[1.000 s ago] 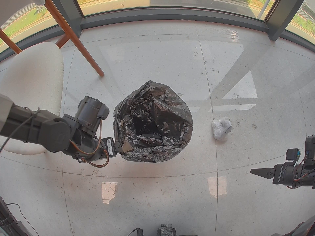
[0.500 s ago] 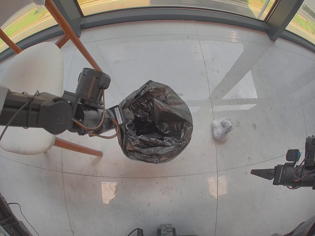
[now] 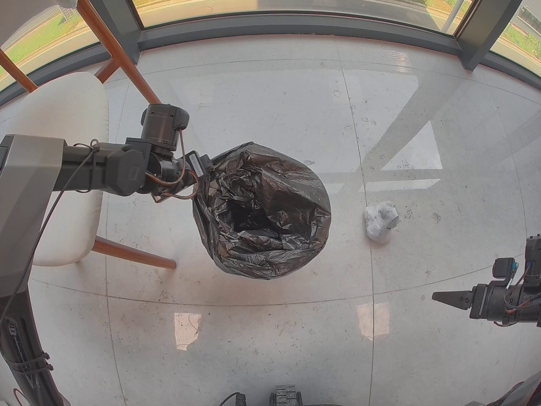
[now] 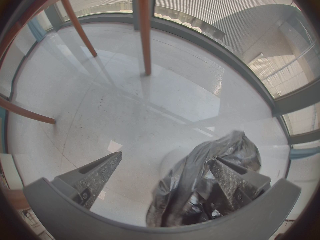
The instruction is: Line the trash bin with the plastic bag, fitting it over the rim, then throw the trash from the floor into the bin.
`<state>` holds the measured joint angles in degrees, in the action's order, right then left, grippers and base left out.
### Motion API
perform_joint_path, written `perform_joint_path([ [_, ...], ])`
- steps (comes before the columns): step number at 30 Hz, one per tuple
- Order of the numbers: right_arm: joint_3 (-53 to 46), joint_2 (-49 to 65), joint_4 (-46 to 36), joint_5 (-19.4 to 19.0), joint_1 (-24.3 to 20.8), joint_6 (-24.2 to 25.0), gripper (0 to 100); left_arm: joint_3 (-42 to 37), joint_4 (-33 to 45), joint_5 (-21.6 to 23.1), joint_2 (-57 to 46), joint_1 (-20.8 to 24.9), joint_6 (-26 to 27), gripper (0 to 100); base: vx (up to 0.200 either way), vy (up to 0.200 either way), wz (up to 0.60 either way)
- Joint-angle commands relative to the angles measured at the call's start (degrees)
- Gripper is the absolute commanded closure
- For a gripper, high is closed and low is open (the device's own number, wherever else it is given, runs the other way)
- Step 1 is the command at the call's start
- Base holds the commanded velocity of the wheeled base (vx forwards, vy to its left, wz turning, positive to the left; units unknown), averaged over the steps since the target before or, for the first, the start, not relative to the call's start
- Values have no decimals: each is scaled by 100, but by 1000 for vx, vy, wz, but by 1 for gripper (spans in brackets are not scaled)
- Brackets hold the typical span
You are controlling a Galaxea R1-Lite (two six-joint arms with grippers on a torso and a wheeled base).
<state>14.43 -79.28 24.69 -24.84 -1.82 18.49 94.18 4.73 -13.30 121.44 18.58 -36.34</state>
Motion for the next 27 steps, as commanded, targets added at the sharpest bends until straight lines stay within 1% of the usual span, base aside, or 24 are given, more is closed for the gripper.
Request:
perform_joint_path([
  [1,-20,0,1,-3,23,5,0,30,2,-32,55,-408,-13,0,0,0,0],
  [7,-2,-35,1,-3,6,-4,0,-14,2,-32,-68,-399,-40,0,0,0,0],
  [9,-11,-35,1,-3,15,-12,0,-164,-7,-32,-174,-118,-49,0,0,0,0],
  [10,-11,-35,1,-3,15,-12,0,-164,-7,-32,-174,-118,-49,0,0,0,0],
  [11,-2,-18,1,-3,23,-4,0,-392,-7,-32,-305,155,-75,0,0,0,0],
  [12,-2,-18,1,-3,32,-4,0,-471,-7,-32,-349,208,-93,0,0,0,0],
  [13,-2,0,1,-3,32,-4,0,-761,-16,-32,-490,401,-110,0,0,0,0],
  [14,-2,0,1,-3,32,-4,0,-761,-16,-32,-490,401,-110,0,0,0,0],
  [16,-11,17,1,-3,41,-4,0,-1464,-60,-41,-604,700,-101,0,0,0,0],
  [18,-2,17,1,-3,41,-4,0,-1895,-69,-41,-613,814,-93,0,0,0,0],
  [19,-2,17,10,-3,41,-4,0,-1913,-69,-41,-613,823,-93,0,0,0,0],
  [21,-11,26,1,-3,41,-4,0,-2264,-209,-67,-631,858,-84,0,0,0,0],
  [23,-11,35,1,-3,41,-4,0,-2475,-526,-129,-631,832,-84,0,0,0,0],
  [24,-11,35,1,-3,41,-4,0,-2695,-842,-191,-631,814,-66,0,0,0,0],
  [27,-11,35,1,-3,67,-4,0,-2906,-1018,-199,-666,796,-13,0,0,0,0],
])
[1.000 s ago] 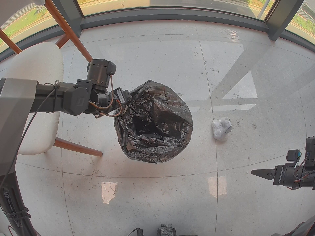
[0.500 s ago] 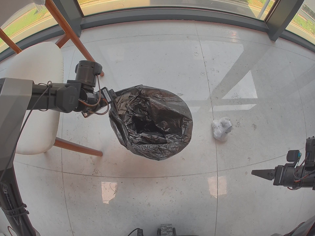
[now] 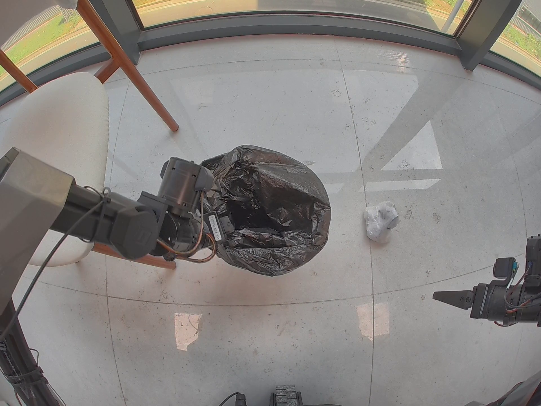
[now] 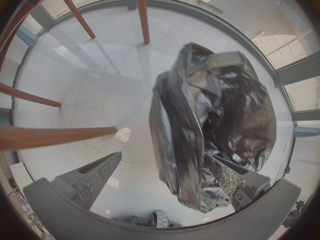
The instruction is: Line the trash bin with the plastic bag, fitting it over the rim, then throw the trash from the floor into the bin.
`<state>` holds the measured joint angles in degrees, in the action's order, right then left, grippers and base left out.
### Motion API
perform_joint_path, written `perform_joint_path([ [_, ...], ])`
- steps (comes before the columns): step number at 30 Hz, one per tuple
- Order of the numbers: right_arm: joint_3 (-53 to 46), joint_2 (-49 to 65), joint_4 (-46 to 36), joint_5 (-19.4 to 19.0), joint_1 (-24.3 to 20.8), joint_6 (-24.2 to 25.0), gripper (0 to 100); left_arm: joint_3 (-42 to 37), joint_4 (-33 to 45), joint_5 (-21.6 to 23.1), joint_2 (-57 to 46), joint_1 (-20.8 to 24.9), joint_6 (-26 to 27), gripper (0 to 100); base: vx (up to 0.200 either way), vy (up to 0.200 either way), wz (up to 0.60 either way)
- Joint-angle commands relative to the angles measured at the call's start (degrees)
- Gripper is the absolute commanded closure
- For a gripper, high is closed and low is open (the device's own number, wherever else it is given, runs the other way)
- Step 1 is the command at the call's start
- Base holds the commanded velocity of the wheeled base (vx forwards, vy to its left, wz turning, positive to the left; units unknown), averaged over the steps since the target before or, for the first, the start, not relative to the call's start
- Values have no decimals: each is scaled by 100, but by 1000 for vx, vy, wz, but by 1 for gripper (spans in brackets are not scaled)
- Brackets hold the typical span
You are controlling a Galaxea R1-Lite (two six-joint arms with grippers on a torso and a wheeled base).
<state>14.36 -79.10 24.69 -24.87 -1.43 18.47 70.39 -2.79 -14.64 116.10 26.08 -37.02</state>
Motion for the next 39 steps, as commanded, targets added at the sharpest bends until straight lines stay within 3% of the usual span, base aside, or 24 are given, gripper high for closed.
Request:
perform_joint_path([
  [1,-3,18,1,0,55,-1,0,-640,-301,-74,-185,38,99,0,0,0,0],
  [9,-12,0,1,0,81,-19,0,-869,-310,-83,-668,-199,72,0,0,0,0],
  [16,5,-17,1,0,46,-19,0,-1651,-354,-74,-703,-384,81,0,0,0,0],
  [20,5,0,1,0,64,-19,0,-2082,-863,-74,-580,-445,99,0,0,0,0],
  [24,-12,27,1,0,90,-19,0,-2433,-2032,-74,-44,-498,160,0,0,0,0],
  [28,41,44,10,0,90,-19,0,-2328,-2331,-56,-70,-358,231,0,0,0,0],
  [33,251,-8,10,0,301,-19,0,-2161,-2138,146,-1178,170,327,0,0,0,0],
  [39,498,-272,10,0,380,-28,0,-2495,-2147,541,-2171,627,336,0,0,0,0],
])
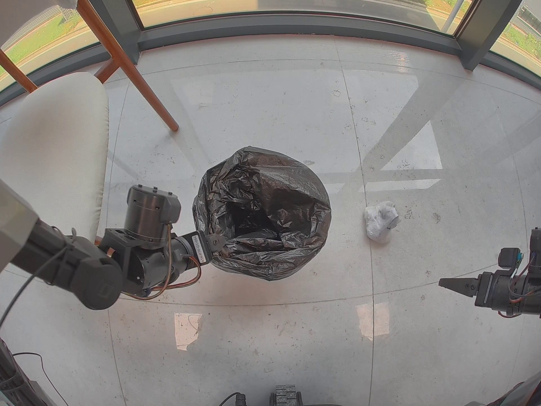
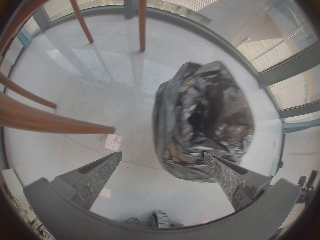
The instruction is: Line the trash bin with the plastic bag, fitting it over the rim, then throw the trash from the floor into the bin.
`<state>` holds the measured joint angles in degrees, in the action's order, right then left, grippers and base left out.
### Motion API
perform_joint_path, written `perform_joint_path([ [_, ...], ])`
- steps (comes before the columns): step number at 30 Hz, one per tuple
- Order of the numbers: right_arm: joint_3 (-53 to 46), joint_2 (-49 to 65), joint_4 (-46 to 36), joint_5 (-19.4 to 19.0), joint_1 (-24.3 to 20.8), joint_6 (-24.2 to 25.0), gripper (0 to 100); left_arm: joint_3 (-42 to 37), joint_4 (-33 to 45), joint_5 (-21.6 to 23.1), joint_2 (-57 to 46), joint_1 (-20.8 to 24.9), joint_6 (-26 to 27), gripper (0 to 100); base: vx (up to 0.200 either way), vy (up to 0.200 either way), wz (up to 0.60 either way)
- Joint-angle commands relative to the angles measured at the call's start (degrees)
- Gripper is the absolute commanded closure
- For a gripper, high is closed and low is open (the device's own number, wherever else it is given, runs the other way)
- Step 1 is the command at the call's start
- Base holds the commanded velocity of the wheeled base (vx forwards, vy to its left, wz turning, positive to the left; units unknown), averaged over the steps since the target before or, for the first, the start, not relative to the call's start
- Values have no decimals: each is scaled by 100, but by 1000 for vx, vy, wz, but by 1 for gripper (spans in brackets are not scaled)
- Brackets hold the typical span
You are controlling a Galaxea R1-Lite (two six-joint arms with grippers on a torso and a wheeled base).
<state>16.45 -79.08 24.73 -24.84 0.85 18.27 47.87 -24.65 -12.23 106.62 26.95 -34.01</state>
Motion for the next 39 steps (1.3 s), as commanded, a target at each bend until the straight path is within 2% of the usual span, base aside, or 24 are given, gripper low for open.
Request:
perform_joint_path([
  [1,351,-362,5,-3,152,-17,0,-340,39,405,-1398,645,35,0,0,0,0],
  [5,693,-925,5,94,152,-105,0,-683,39,880,-2224,935,53,0,0,0,0],
  [7,983,-1452,23,393,152,-360,0,-727,83,1161,-2646,1075,149,0,0,0,0],
  [10,1361,-2076,225,656,152,-465,0,-797,92,1460,-2945,1093,439,0,0,0,0],
  [12,1722,-2683,576,718,161,-465,0,-788,48,1662,-2989,1066,923,0,0,0,0],
  [15,2205,-3289,787,797,143,-483,0,-709,30,1715,-2998,1075,1309,0,0,0,0],
  [17,2407,-3483,787,850,126,-491,0,-683,30,1732,-2998,1075,1327,0,0,0,0],
  [19,3110,-4010,735,1043,108,-500,0,-551,30,1803,-2998,1084,1327,0,0,0,0],
  [22,3673,-4485,752,1157,90,-553,0,-498,30,1820,-2998,1075,1371,0,0,0,0],
  [31,4982,-5610,831,1157,-103,-878,0,-419,30,1820,-2998,1066,1714,0,0,0,0],
  [39,5773,-6278,1077,1157,-156,-992,0,-331,39,1776,-2989,1022,1722,0,0,0,0],
])
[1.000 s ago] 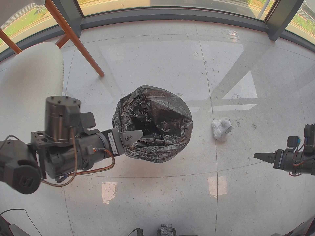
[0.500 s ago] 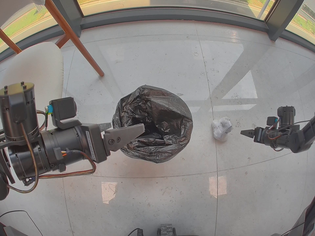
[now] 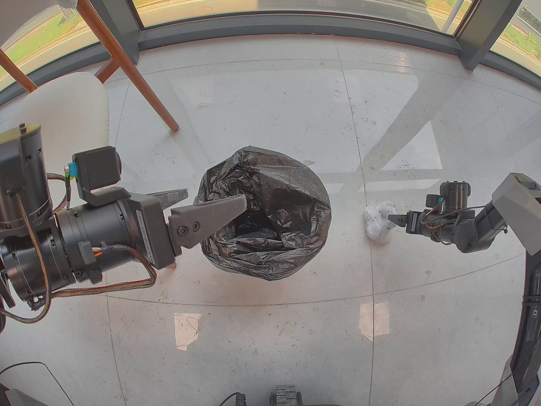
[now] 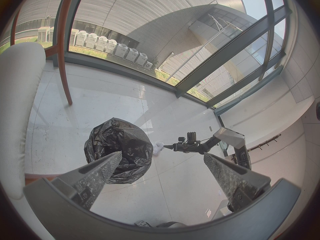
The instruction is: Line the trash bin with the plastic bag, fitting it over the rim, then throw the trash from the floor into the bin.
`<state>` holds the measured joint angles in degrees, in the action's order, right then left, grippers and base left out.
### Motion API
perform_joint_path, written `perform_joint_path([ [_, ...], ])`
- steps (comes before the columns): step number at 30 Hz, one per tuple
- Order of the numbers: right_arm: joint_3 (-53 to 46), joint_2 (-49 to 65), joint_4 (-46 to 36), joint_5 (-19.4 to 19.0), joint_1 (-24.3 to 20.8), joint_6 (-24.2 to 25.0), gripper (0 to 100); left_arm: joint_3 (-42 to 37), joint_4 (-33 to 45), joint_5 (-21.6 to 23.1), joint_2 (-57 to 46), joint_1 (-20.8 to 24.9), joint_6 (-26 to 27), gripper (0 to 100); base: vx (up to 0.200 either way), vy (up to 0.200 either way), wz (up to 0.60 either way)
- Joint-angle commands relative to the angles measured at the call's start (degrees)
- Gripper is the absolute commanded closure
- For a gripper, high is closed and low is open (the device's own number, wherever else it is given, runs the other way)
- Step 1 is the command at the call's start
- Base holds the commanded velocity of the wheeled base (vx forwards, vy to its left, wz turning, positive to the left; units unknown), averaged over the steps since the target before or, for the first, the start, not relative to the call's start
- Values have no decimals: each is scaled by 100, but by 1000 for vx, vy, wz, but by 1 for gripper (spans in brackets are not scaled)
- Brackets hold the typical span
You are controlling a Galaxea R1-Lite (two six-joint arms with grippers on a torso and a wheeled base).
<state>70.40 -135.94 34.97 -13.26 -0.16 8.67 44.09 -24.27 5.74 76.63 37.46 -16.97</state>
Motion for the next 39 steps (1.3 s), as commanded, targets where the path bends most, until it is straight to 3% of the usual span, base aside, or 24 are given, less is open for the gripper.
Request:
perform_joint_path([
  [1,826,-873,53,-1,-54,-41,0,29,1,-20,19,-90,18,0,0,0,0],
  [6,1652,-1392,-17,8,-90,-49,0,38,1,-29,10,-99,18,0,0,0,0],
  [7,1749,-1488,-17,8,-107,-58,100,38,1,-38,10,-99,18,0,0,0,0],
  [21,1942,-1453,-61,8,-90,-146,100,73,1,-56,19,-327,27,0,0,0,0],
  [25,1468,138,-747,-80,42,-199,100,170,1,-56,10,-345,89,0,0,0,0],
  [27,1424,313,-817,-97,42,-190,100,179,1,-56,10,-354,106,0,0,0,0],
  [28,1186,1307,-1388,-300,25,-120,100,179,1,-47,1,-354,229,0,0,0,0],
  [31,976,2247,-2188,-493,-72,-67,100,240,-7,-47,1,-362,291,0,0,0,0],
  [35,738,3618,-3559,-897,-722,337,100,442,-7,-29,1,-503,291,0,0,0,0],
  [36,721,3653,-3603,-906,-758,364,100,451,-7,-29,1,-503,291,0,0,0,0],
  [39,167,4233,-3902,-906,-1531,750,100,750,-7,-29,-8,-538,291,0,0,0,0],
])
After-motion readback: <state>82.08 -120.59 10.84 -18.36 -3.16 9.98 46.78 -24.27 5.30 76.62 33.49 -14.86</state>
